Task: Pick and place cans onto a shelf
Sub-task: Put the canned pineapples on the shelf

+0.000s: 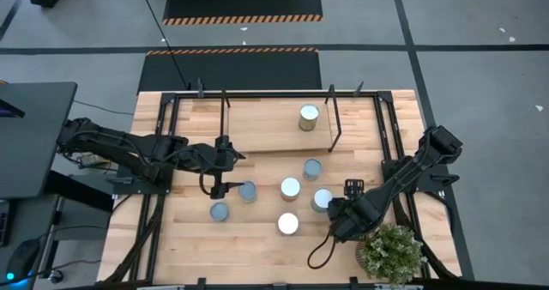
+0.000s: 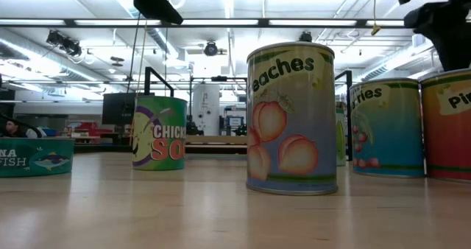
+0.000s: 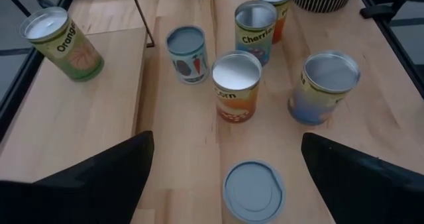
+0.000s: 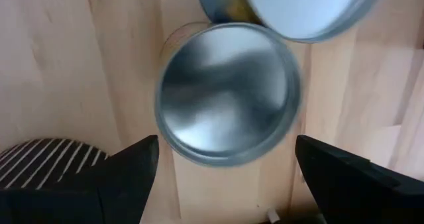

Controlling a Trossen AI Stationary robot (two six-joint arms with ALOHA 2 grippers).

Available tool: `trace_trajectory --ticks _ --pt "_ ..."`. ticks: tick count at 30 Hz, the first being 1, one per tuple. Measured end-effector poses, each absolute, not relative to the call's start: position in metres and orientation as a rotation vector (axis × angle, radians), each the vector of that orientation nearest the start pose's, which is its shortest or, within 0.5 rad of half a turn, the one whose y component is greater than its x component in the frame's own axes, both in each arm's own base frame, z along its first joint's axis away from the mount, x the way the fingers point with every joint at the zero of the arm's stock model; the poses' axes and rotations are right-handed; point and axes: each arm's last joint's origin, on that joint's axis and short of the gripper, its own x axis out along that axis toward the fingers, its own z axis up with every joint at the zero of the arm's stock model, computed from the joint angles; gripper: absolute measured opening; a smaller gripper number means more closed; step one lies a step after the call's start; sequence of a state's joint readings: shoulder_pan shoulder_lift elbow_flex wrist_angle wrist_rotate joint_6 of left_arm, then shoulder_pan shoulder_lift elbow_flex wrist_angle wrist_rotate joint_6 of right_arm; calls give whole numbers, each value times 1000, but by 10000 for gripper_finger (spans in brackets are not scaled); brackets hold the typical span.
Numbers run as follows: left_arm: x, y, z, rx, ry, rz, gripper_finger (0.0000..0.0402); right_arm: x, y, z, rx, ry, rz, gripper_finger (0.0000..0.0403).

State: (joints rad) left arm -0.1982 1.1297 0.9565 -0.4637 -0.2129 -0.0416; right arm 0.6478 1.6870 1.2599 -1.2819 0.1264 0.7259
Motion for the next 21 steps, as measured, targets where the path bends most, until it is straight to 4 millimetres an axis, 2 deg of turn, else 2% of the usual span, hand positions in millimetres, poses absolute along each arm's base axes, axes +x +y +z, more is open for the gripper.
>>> trace_trajectory --ticks 10,21 --pt "233 -40 302 61 626 37 388 246 169 210 -27 1577 -193 362" --pt "231 -40 300 47 650 44 388 260 174 189 -53 1580 -176 362"
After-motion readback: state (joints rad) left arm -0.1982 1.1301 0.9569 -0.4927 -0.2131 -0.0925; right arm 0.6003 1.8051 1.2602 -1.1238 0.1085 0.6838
